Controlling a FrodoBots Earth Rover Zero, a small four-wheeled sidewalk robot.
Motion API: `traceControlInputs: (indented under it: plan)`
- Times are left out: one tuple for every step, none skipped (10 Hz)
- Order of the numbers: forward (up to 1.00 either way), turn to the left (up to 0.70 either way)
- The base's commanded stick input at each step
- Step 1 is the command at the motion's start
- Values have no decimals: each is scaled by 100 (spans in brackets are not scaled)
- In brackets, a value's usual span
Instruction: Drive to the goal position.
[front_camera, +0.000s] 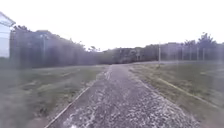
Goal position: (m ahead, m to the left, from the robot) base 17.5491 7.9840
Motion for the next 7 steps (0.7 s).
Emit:
traceControlInputs:
  plan:
    - [70,0]
    - [70,-14]
    - [70,-14]
    - [70,-14]
    - [70,-14]
    - [70,-14]
    - [70,-14]
